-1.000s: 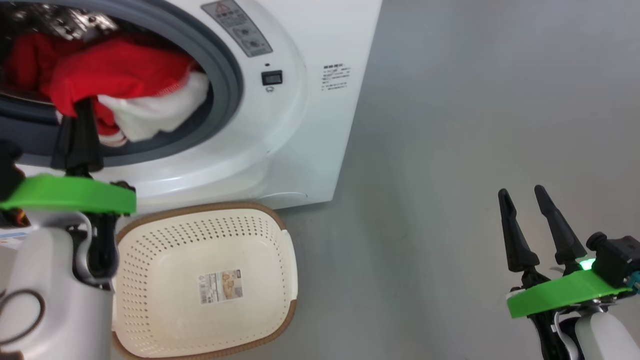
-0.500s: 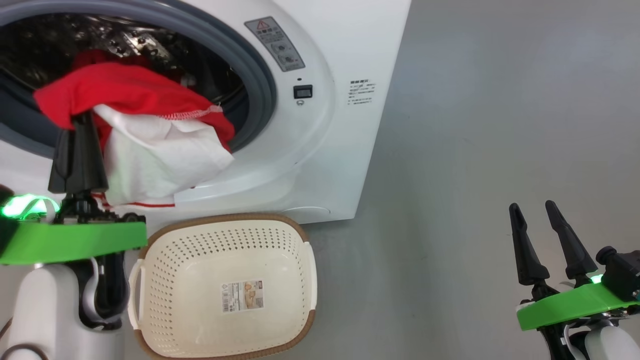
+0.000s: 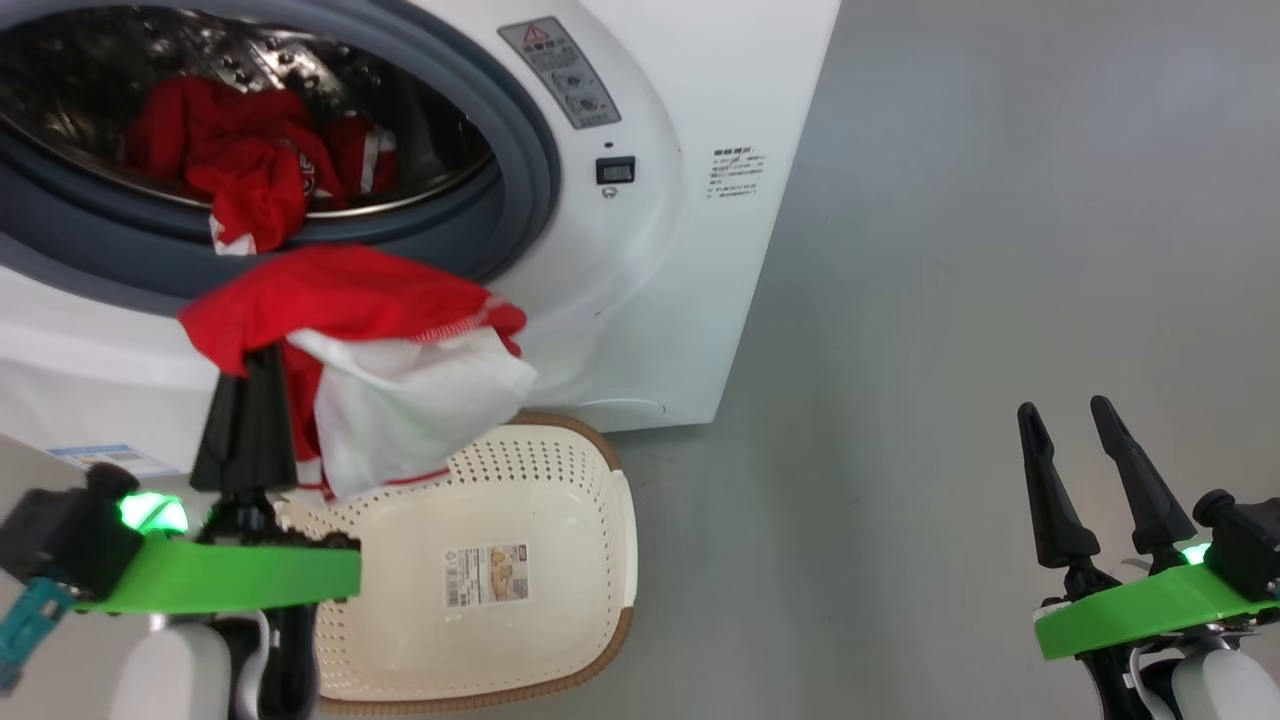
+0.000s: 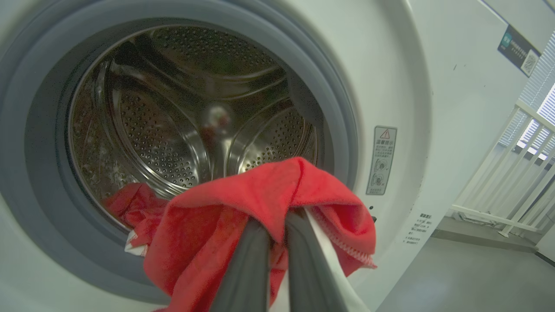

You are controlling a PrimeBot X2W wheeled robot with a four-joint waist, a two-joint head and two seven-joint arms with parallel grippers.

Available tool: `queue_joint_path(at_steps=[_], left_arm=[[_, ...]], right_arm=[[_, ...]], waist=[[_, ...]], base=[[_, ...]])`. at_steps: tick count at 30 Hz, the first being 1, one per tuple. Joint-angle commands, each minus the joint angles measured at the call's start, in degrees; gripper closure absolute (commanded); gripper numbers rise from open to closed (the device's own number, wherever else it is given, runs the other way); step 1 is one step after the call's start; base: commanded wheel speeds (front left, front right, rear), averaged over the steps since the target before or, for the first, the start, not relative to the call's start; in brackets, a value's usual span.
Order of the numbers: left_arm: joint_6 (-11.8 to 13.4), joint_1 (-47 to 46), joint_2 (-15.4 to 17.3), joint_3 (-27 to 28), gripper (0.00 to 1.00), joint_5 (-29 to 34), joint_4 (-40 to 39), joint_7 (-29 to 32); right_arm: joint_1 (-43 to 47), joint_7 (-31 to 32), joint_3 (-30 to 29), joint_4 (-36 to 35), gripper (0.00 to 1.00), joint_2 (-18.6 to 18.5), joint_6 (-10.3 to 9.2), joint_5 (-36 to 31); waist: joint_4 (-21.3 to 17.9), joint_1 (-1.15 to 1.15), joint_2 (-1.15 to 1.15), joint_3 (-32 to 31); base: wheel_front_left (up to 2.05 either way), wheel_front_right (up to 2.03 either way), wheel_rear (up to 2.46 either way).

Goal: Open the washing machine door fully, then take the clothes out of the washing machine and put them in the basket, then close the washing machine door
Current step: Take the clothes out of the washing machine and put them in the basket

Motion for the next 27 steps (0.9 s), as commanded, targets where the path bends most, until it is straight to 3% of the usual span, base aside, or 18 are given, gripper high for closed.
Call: queue_joint_path(at_steps=[1,10,27], left_arm=[[-0.32,0.57,0.78,1.31,1.00,-0.45,-0.41,-0.45],[-0.32,0.15,0.58,-0.94,1.00,1.04,8.98,-0.45],[-0.32,-12.09,2.94,-3.78,1.00,2.67,38.85,-0.45]], right_arm=[[-0.53,-0.37,1.37,-1.57,0.00,-1.07,0.28,-0.65],[-2.57,-0.37,2.13,-1.83,0.00,-1.36,0.28,-0.44],[-9.30,-0.37,4.09,-2.66,0.00,-0.54,0.28,0.26]], waist=[[-0.20,0.00,0.00,1.28],[-0.97,0.00,0.00,6.05],[-3.93,0.00,0.00,17.43]], base=[[0.00,0.00,0.00],[0.00,0.00,0.00],[0.00,0.00,0.00]])
